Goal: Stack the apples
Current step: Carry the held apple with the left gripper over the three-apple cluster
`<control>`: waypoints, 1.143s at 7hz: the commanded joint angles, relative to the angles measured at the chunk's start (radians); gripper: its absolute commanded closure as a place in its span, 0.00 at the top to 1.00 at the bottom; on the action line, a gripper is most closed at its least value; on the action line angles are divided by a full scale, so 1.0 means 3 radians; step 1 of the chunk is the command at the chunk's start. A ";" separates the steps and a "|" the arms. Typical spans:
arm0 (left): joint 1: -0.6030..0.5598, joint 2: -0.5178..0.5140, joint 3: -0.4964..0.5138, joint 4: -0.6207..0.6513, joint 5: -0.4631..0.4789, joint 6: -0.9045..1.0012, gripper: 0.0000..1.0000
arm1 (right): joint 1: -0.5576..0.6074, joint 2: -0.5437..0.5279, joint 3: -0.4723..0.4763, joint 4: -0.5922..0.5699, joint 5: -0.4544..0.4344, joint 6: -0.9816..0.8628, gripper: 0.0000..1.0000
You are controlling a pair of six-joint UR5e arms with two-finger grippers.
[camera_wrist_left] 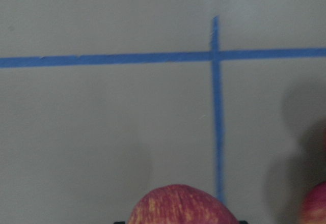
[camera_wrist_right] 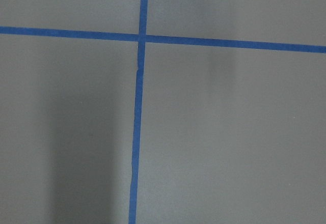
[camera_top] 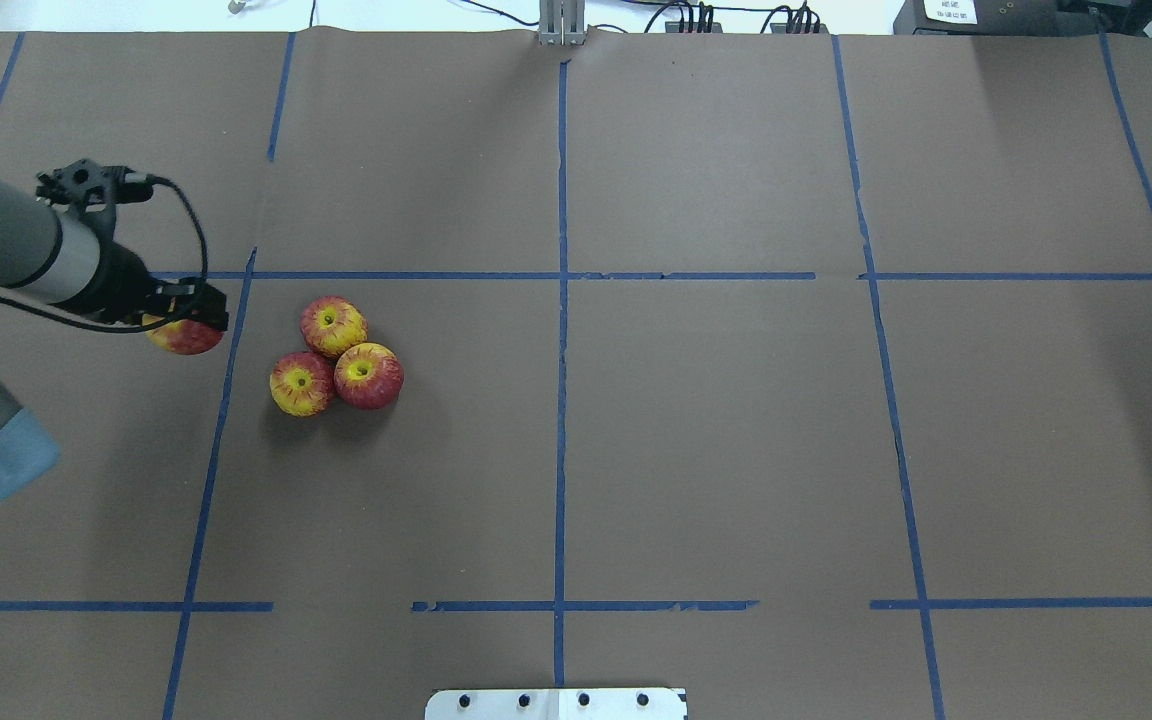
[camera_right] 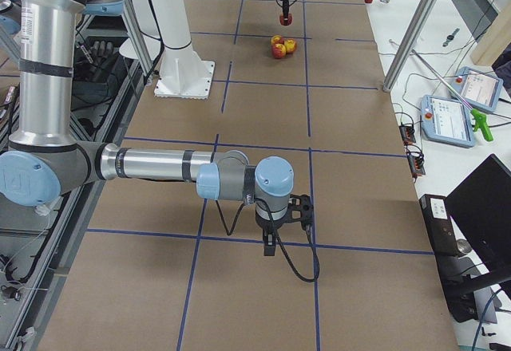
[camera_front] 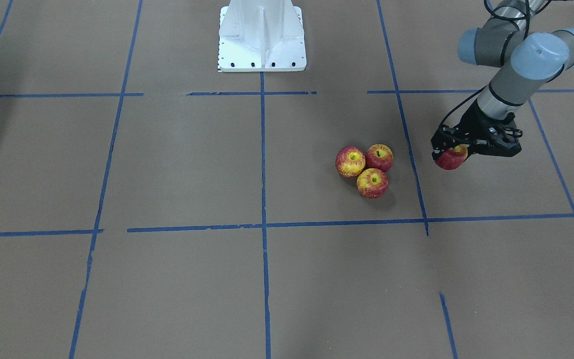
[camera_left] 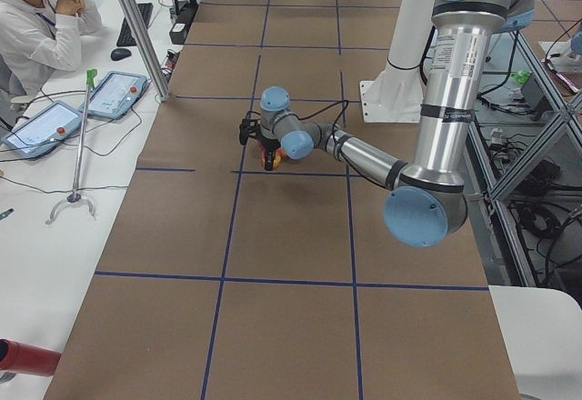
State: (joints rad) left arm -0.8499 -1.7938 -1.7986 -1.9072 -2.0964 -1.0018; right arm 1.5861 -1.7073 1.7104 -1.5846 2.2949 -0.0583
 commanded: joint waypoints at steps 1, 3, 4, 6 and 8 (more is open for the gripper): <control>0.0157 -0.0514 0.0023 0.0467 -0.0104 -0.0370 0.02 | 0.0000 0.0000 0.0000 0.0000 0.0000 0.0000 1.00; 0.0337 -0.0581 0.0104 0.0472 -0.0084 -0.0393 0.03 | 0.0000 0.0000 0.0000 0.0000 0.0000 0.0000 1.00; 0.0363 -0.0581 0.0105 0.0477 -0.0084 -0.0403 0.04 | 0.0000 0.0000 0.0000 0.0000 0.0000 0.0000 1.00; 0.0374 -0.0556 0.0125 0.0472 -0.0099 -0.0414 0.04 | 0.0000 0.0000 0.0000 0.0000 0.0000 0.0000 1.00; 0.0394 -0.0581 0.0151 0.0462 -0.0089 -0.0409 0.05 | 0.0000 0.0000 0.0000 0.0000 0.0000 0.0000 1.00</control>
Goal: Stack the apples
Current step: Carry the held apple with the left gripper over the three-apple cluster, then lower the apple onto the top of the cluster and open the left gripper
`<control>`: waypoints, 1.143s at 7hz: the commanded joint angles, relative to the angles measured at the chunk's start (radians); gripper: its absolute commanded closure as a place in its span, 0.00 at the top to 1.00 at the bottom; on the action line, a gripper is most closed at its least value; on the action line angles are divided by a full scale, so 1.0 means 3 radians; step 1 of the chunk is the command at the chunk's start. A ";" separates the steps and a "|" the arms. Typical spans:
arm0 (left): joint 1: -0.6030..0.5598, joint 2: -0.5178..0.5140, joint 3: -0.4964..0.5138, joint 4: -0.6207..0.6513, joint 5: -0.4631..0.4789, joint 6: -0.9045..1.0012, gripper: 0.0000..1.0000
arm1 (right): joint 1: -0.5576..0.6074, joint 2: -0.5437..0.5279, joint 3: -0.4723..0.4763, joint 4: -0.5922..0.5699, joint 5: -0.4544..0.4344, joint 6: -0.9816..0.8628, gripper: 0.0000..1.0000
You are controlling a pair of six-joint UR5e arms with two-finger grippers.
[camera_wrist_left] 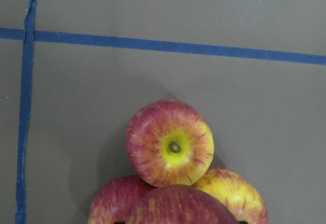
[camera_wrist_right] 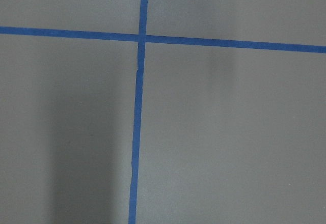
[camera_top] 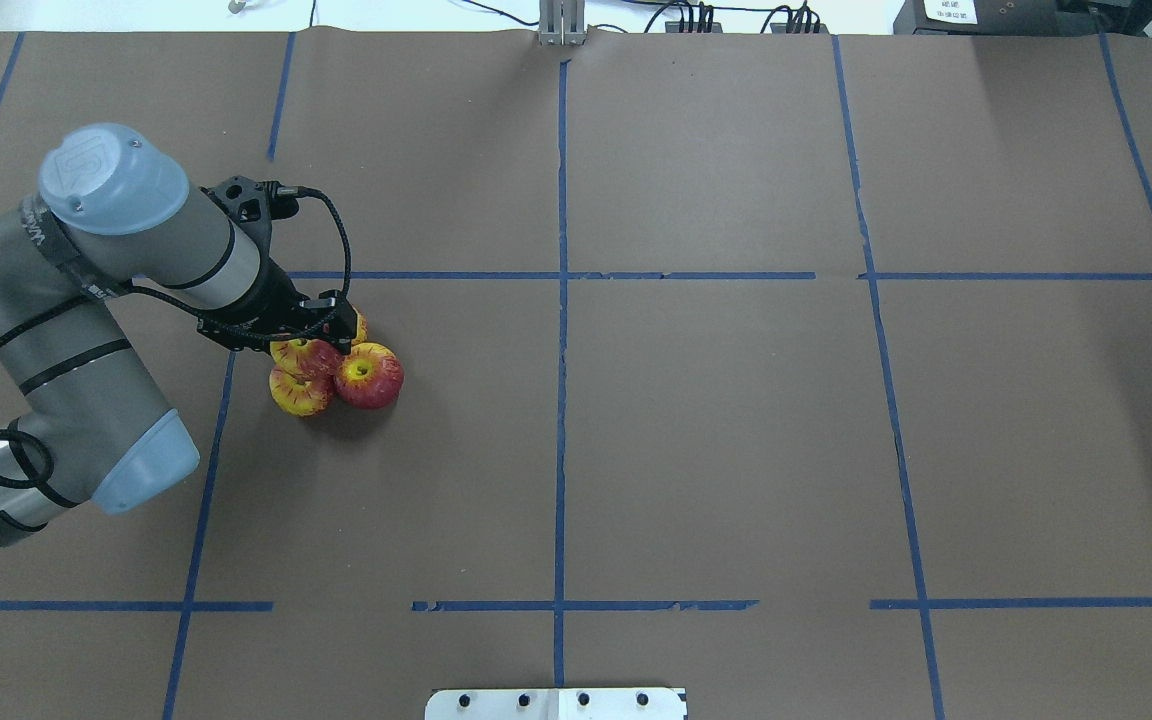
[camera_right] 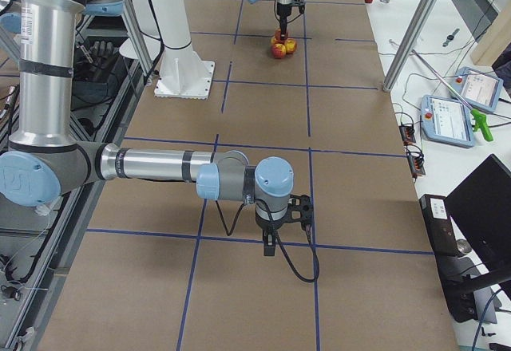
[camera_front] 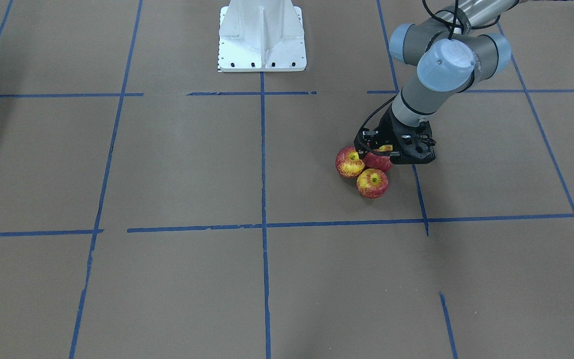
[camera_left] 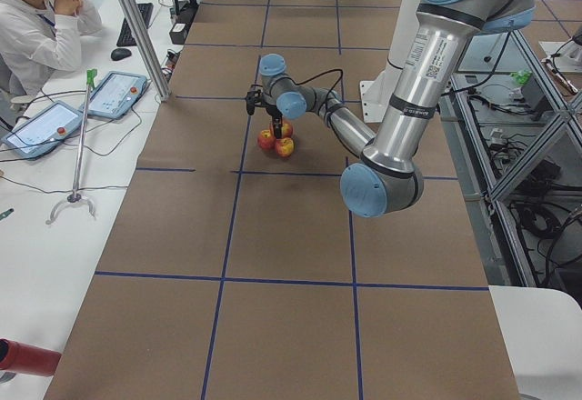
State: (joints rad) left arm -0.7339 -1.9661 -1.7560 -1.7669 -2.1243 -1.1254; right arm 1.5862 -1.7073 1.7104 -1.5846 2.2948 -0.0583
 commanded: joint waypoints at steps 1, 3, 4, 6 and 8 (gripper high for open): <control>0.0012 -0.0007 0.0029 -0.0006 0.0009 0.0008 0.06 | 0.0000 0.0000 0.0000 0.0000 0.0000 0.0000 1.00; 0.0038 -0.0017 0.0029 -0.0011 0.0014 0.0019 0.08 | 0.0000 0.0000 0.0000 0.0000 0.0000 0.0000 1.00; 0.0043 -0.0012 0.0029 -0.0011 0.0019 0.0039 0.10 | 0.0000 0.0000 0.0000 0.0000 0.0000 0.0000 1.00; 0.0043 -0.0017 0.0040 -0.0016 0.0030 0.0044 0.10 | 0.0000 0.0000 0.0000 0.0000 0.0000 0.0000 1.00; 0.0053 -0.0017 0.0055 -0.0016 0.0030 0.0049 0.32 | 0.0000 0.0000 0.0000 0.0000 0.0000 0.0000 1.00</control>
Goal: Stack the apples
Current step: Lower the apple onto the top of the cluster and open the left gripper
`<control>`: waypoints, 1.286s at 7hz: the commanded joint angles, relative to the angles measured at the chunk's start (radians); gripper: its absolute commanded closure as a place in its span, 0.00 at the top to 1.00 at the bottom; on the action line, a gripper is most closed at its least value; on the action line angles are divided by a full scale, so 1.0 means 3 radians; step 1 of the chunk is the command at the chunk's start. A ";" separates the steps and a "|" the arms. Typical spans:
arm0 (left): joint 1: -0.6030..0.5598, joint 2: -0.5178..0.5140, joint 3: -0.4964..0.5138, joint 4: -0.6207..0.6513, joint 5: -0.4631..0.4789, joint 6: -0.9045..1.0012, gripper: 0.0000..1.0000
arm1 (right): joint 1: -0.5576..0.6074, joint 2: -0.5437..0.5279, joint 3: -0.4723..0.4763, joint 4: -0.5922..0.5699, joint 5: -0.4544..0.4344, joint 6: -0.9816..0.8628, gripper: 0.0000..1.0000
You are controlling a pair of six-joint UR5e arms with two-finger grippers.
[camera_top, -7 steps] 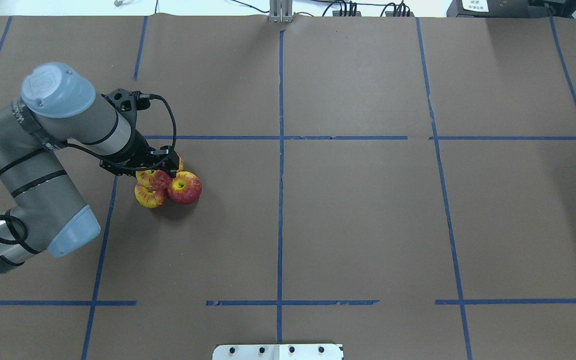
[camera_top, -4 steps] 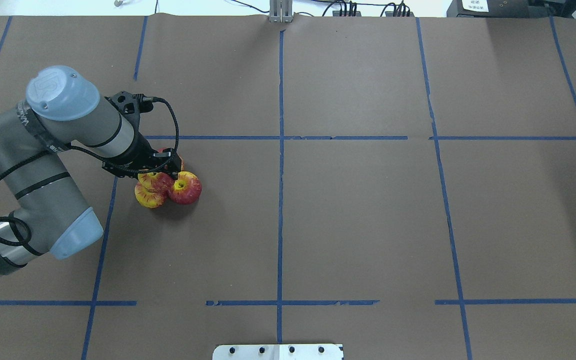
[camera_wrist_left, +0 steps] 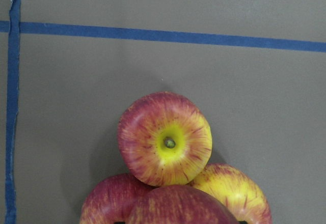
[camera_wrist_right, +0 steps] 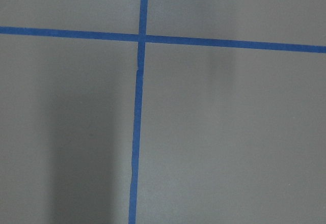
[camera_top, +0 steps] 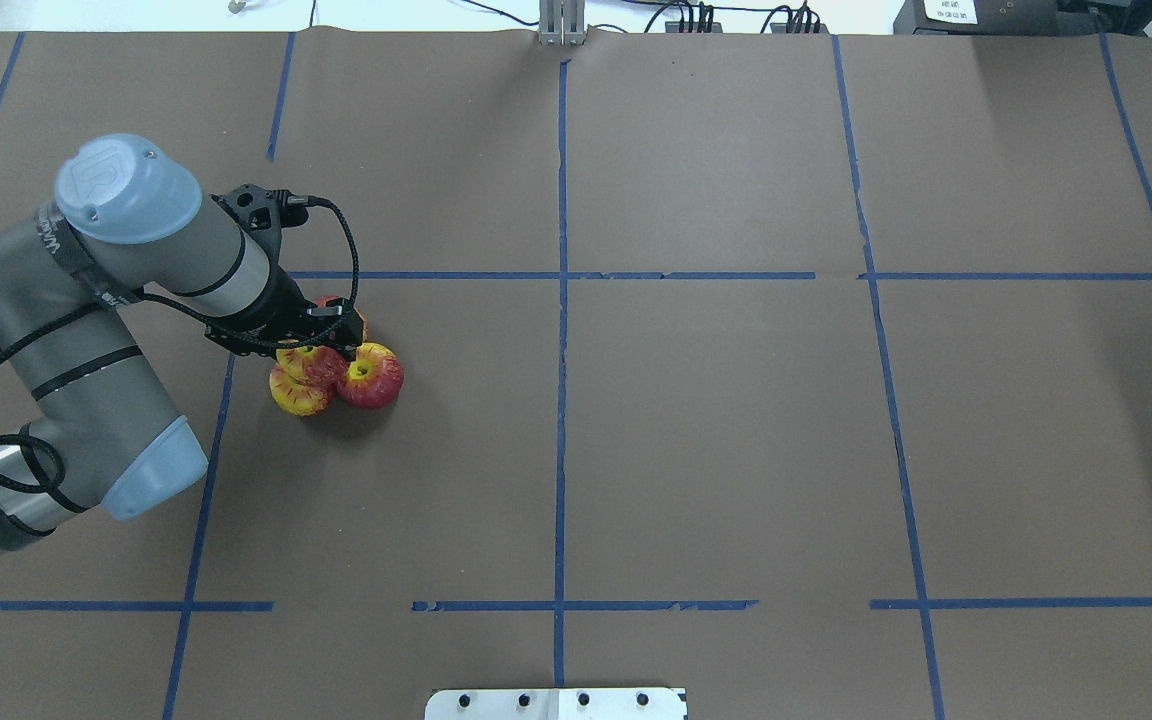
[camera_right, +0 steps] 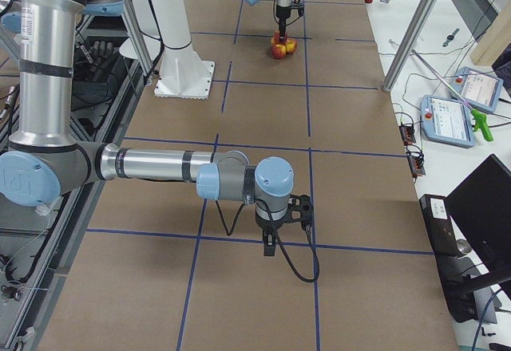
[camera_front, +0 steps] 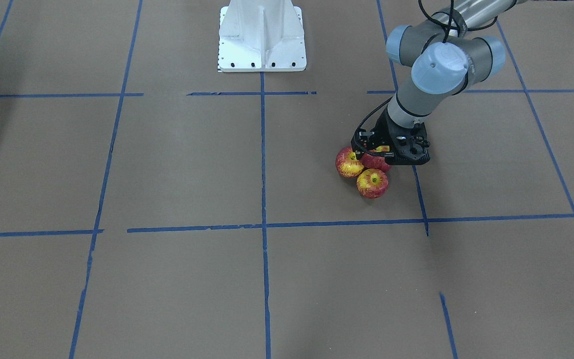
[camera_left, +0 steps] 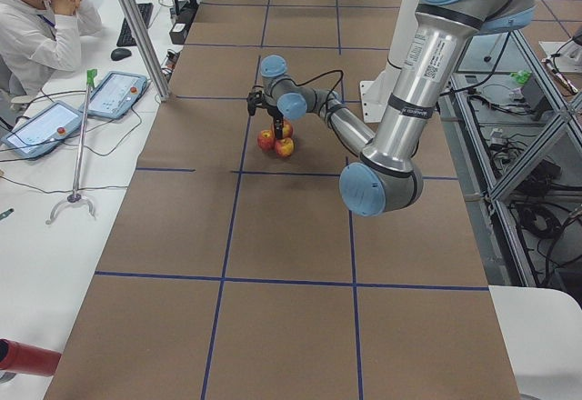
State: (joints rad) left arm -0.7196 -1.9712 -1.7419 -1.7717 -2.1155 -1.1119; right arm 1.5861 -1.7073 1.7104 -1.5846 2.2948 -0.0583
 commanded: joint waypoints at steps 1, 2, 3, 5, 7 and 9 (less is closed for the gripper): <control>0.0006 -0.0020 0.0013 0.0000 0.0000 -0.0001 0.53 | 0.0000 0.0000 0.0000 0.0000 0.0000 0.0000 1.00; 0.0006 -0.0026 0.0013 0.0000 0.0000 -0.0001 0.66 | 0.0000 0.0000 0.0000 0.0000 0.0000 0.0000 1.00; 0.0006 -0.0026 0.0013 0.0000 0.0000 0.0004 0.89 | 0.0000 0.0000 0.0000 0.0000 0.0000 0.0000 1.00; 0.0006 -0.0031 0.0008 0.0000 0.0000 0.0019 0.99 | 0.0000 0.0000 0.0000 0.0000 0.0000 0.0000 1.00; 0.0006 -0.0031 -0.0007 0.0000 0.0005 0.0025 0.99 | 0.0000 0.0000 0.0000 0.0000 0.0000 0.0000 1.00; -0.0167 0.0015 -0.0332 0.0061 -0.0015 0.0040 0.99 | 0.0000 0.0000 0.0000 0.0000 0.0000 0.0000 1.00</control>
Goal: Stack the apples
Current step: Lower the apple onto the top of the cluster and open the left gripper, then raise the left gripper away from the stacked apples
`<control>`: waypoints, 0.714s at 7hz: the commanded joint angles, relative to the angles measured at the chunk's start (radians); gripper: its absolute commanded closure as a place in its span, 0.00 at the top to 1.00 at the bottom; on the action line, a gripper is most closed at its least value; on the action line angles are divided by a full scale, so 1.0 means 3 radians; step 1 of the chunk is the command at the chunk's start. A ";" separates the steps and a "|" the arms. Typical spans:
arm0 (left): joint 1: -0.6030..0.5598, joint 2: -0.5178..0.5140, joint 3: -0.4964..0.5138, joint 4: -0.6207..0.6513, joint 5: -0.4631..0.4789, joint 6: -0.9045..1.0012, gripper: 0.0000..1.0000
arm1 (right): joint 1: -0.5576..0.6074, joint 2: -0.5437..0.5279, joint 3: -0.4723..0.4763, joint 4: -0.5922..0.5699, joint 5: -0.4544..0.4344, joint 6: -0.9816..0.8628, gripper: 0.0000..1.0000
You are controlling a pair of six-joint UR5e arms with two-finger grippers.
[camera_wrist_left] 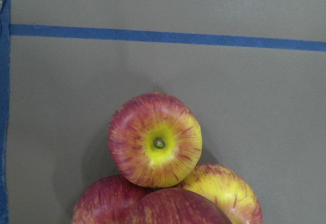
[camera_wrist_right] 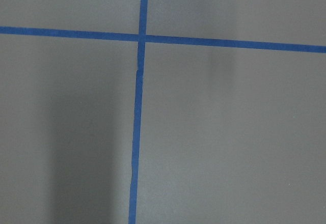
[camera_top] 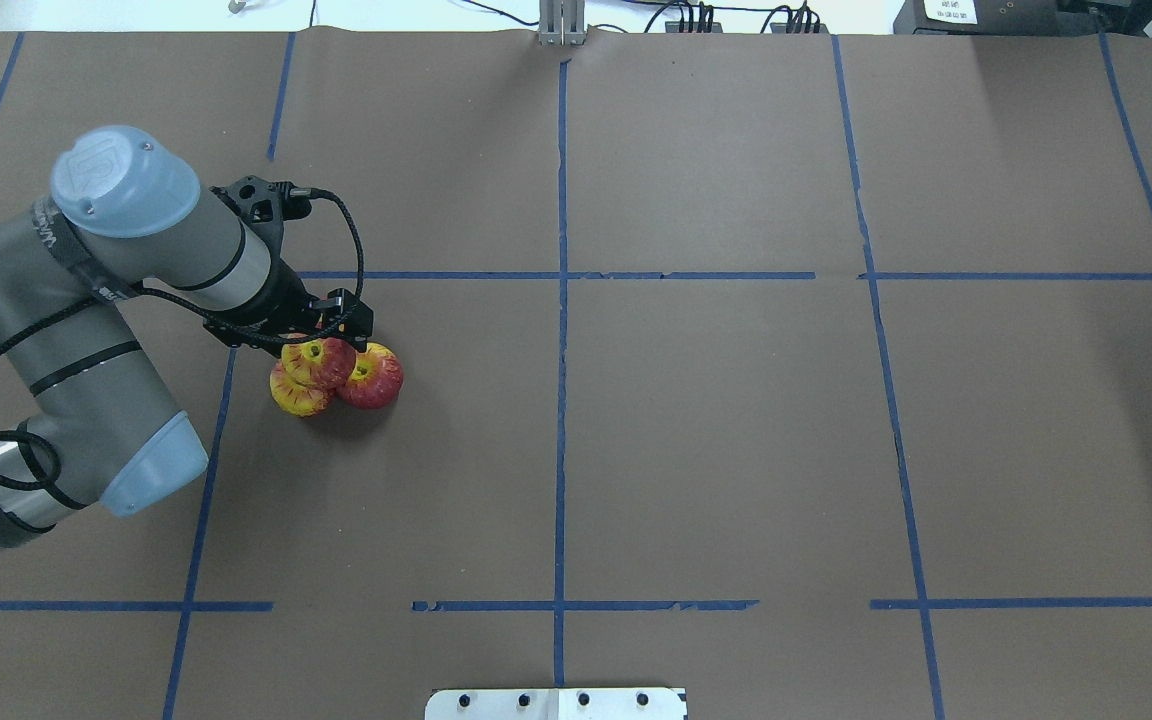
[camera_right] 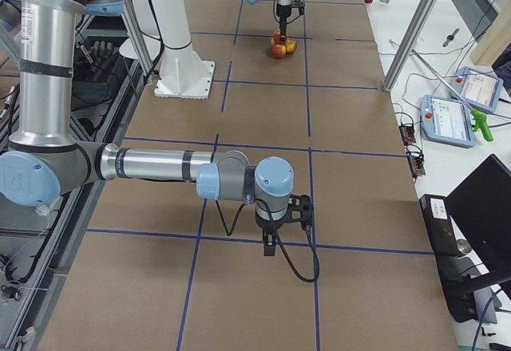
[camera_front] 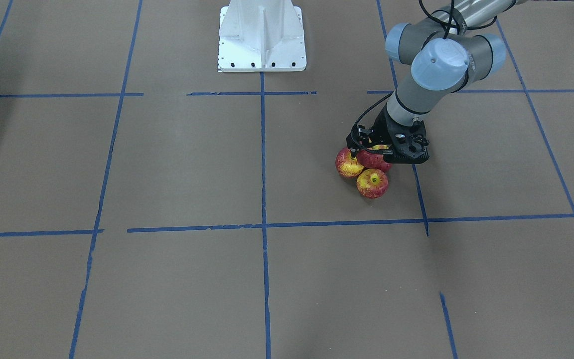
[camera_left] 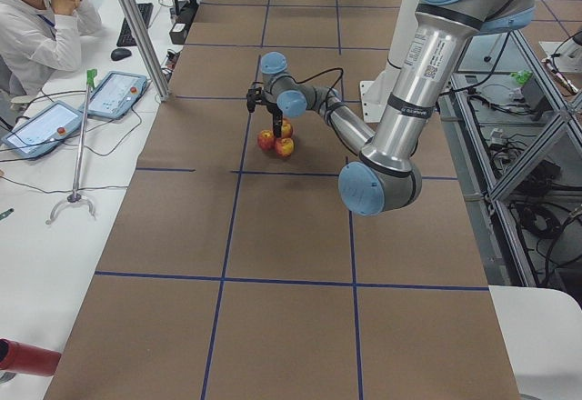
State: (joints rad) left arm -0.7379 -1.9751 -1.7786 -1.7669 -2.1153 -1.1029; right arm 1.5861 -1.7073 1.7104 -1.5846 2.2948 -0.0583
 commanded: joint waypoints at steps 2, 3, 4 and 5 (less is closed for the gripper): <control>-0.0478 0.0135 -0.0441 0.0071 -0.0031 0.0020 0.99 | 0.0000 0.0000 0.0000 0.0000 0.0000 0.0000 1.00; -0.0647 0.0343 -0.0589 0.0106 -0.0036 0.0299 0.99 | 0.0000 0.0000 0.0000 0.0000 0.0000 0.0000 1.00; -0.0846 0.0669 -0.0778 0.0218 -0.0041 0.0889 0.99 | 0.0000 0.0000 0.0000 0.0000 0.0000 0.0000 1.00; -0.1097 0.0890 -0.0770 0.0229 -0.0137 0.1426 0.99 | 0.0000 0.0000 0.0000 0.0000 0.0000 0.0000 1.00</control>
State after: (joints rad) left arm -0.9828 -1.7973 -1.9867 -1.7129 -2.1339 -0.8626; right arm 1.5861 -1.7073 1.7104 -1.5846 2.2948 -0.0583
